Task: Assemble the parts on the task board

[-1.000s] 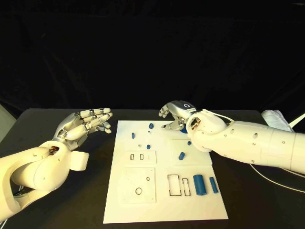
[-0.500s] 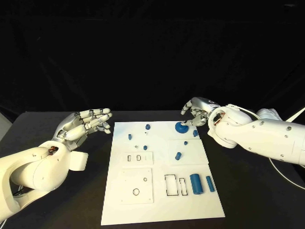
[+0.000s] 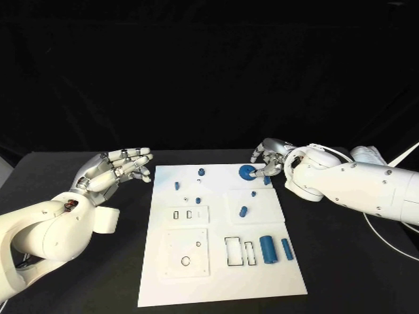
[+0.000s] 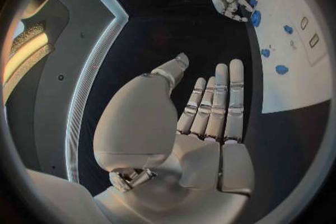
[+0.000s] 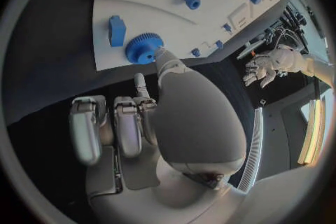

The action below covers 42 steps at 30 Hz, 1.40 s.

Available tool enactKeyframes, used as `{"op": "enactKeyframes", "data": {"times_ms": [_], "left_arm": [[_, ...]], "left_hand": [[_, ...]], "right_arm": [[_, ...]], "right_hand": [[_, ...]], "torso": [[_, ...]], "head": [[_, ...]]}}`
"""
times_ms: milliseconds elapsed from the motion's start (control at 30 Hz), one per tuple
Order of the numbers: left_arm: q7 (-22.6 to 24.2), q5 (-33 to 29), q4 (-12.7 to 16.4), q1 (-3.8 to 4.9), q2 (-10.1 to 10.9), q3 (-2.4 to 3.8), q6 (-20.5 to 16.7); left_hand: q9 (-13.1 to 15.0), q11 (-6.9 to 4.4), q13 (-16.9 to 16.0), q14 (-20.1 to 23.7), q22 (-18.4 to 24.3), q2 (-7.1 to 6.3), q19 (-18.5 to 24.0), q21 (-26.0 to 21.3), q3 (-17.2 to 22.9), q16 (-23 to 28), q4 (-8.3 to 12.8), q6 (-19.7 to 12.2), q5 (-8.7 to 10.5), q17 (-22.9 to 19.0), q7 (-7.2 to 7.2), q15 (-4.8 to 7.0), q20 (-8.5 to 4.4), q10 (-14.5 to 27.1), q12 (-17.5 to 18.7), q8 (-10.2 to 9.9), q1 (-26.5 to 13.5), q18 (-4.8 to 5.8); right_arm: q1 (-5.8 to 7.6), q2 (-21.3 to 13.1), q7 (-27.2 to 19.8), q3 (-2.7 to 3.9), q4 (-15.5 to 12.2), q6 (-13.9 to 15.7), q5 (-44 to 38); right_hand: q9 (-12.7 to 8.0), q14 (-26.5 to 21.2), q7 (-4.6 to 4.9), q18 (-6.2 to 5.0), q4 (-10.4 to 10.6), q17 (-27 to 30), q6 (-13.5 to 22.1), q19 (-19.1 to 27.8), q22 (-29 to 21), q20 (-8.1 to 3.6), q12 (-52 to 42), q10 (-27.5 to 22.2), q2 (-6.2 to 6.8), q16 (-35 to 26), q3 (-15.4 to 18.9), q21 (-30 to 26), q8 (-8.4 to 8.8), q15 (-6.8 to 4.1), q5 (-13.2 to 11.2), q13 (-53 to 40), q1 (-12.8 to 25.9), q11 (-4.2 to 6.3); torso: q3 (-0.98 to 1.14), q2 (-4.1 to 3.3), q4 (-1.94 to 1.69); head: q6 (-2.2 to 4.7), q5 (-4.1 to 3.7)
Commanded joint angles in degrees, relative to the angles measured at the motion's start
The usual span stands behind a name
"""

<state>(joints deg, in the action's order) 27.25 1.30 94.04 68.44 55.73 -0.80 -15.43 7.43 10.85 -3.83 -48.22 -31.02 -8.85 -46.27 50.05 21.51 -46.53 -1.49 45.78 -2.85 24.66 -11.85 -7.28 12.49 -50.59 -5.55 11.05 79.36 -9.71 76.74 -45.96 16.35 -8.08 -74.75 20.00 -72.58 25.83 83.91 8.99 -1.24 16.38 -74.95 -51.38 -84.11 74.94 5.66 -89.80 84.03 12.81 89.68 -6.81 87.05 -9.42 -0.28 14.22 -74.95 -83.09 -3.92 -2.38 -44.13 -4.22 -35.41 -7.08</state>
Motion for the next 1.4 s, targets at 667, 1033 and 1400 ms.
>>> {"op": "enactKeyframes", "data": {"times_ms": [667,1033,1400], "left_arm": [[-0.2,0.7,0.0,0.06,-0.1,0.04,1.1],[-0.4,0.7,0.0,0.06,-0.1,0.04,1.1],[-0.5,0.7,0.0,0.06,0.0,0.04,1.1]], "left_hand": [[0.0,-0.04,0.0,0.1,-0.1,0.46,0.4,0.4,-0.1,-0.4,0.3,-0.3,-0.07,-0.1,-1.39,0.17,0.05,0.0,-0.2,-0.2,0.0,-0.81],[0.0,-0.03,0.0,0.1,-0.2,0.5,0.4,0.4,0.0,-0.4,0.4,-0.3,-0.07,-0.1,-1.38,0.17,0.05,0.1,-0.2,-0.2,0.0,-0.81],[0.1,0.03,0.1,0.2,-0.3,0.66,0.6,0.7,0.1,-0.5,0.4,0.0,-0.07,-0.3,-1.02,0.13,0.06,0.4,-0.2,0.0,0.1,-0.79]], "right_arm": [[-0.84,1.6,0.5,0.01,1.4,-0.2,0.7],[-1.01,2.7,0.4,-0.01,2.8,-0.8,1.3],[-1.18,3.3,0.5,-0.06,3.5,-1.5,1.1]], "right_hand": [[0.3,6.1,-0.01,0.59,0.2,-15.1,-0.6,-4.6,12.6,0.42,-0.2,6.0,-1.13,0.3,-0.3,1.0,-0.84,0.42,1.7,-15.1,0.8,-0.36],[0.2,6.1,-0.21,0.67,0.2,-15.1,-1.7,-4.7,13.0,0.31,-0.2,6.0,-2.07,0.3,-1.1,1.2,-1.03,0.24,2.3,-15.1,1.5,-0.2],[0.1,6.1,-0.2,0.72,0.1,-15.1,-1.7,-4.8,13.2,0.26,-0.2,6.0,-1.94,0.3,-1.3,1.4,-0.74,0.2,1.7,-15.1,1.7,-0.19]], "torso": [[-0.06,0.11,0.07],[-0.04,0.05,-0.02],[-0.08,0.09,-0.01]], "head": [[-0.62,0.16],[-0.64,0.1],[-1.01,0.38]]}}
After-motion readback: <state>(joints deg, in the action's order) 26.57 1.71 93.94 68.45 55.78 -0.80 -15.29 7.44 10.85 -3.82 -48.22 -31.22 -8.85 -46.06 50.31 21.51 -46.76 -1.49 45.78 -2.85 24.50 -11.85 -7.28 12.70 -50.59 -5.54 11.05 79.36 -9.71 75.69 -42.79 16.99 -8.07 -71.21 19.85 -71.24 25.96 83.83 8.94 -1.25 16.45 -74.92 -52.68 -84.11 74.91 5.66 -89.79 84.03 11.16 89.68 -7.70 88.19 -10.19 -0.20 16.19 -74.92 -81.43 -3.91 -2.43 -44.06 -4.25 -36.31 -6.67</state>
